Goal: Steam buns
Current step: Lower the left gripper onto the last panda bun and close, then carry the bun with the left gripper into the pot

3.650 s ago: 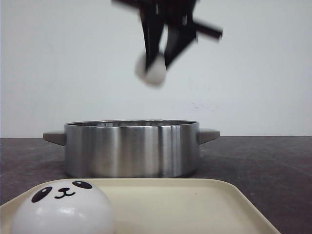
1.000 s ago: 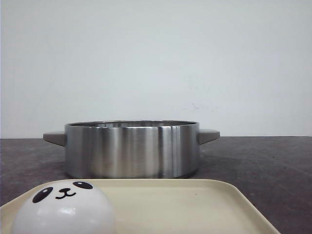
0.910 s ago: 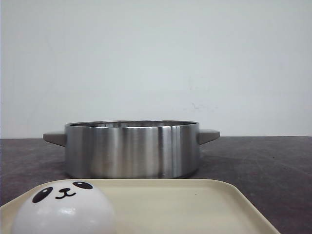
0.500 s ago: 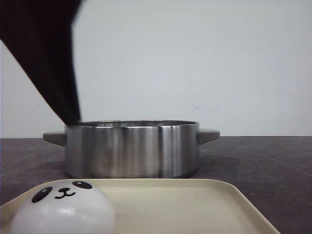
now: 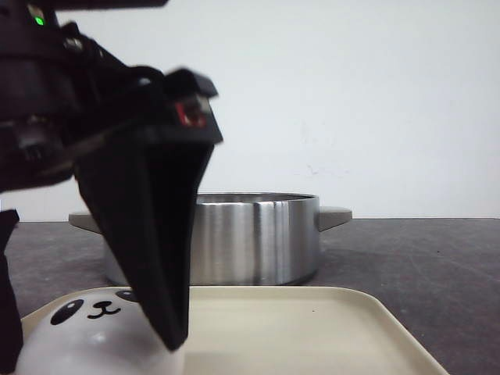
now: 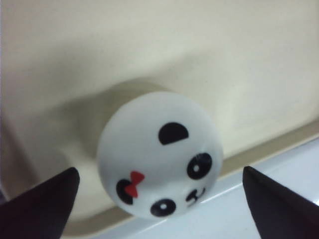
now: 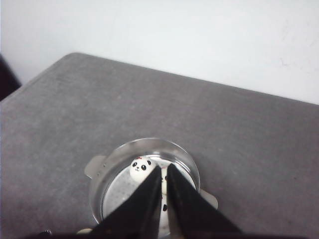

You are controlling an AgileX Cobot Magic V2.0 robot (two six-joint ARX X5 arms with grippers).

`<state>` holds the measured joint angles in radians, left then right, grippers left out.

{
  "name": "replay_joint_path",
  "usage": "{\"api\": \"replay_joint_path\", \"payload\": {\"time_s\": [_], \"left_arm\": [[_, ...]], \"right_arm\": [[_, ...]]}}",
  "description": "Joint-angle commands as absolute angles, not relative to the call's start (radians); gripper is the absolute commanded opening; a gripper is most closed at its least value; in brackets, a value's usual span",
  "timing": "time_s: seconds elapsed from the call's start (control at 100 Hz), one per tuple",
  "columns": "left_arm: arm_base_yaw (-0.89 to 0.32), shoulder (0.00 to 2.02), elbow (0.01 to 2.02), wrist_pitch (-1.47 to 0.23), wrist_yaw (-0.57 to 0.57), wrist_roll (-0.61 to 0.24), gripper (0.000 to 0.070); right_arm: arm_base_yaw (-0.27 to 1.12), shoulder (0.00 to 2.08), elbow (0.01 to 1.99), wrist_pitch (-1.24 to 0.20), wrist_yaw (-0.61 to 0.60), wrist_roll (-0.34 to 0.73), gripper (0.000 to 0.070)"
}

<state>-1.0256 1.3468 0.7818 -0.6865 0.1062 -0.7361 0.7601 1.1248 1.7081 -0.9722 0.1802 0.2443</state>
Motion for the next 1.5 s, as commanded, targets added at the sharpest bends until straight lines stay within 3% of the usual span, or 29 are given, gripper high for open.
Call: {"api": "replay_joint_path", "payload": {"time_s": [0.0,0.08,0.21,0.32,0.61,0.86,1.03,1.18,1.32,1.49], "left_arm": [[-1.036,1.374,0.797,-0.683,0.102,-0.738,0.0539],[-1.036,1.388,0.797,-0.683,0.102,-0.724,0.0412],[-1.036,1.399,0.797,-0.682,0.091,-0.706,0.0275],[-1.036,1.4,0.797,-0.686,0.062,-0.668,0.0],[-1.042,1.348,0.832,-0.714,0.047,-0.583,0.0],[-1.067,1.201,1.076,-0.802,0.031,-0.499,0.0],[-1.027,1.229,1.322,-0.933,-0.084,-0.328,0.0],[-0.906,1.307,1.463,-0.986,-0.087,-0.181,0.0],[-0.802,1.392,1.498,-0.991,-0.089,-0.013,0.0],[-0.695,1.525,1.498,-0.999,-0.088,0.089,0.0]], "right_arm": [[0.771,1.135,1.723,-0.975,0.182,0.251,0.0009],[0.771,1.135,1.723,-0.986,0.183,0.251,0.0009],[0.771,1.135,1.723,-0.998,0.184,0.251,0.0009],[0.771,1.135,1.723,-1.004,0.184,0.251,0.0009],[0.771,1.135,1.723,-1.019,0.184,0.251,0.0009],[0.771,1.135,1.723,-1.022,0.184,0.25,0.0009],[0.771,1.135,1.723,-1.02,0.184,0.25,0.0009],[0.771,1.136,1.723,-1.006,0.184,0.246,0.0009],[0.771,1.136,1.723,-0.989,0.184,0.246,0.0009],[0.771,1.136,1.723,-0.991,0.184,0.246,0.0009]]}}
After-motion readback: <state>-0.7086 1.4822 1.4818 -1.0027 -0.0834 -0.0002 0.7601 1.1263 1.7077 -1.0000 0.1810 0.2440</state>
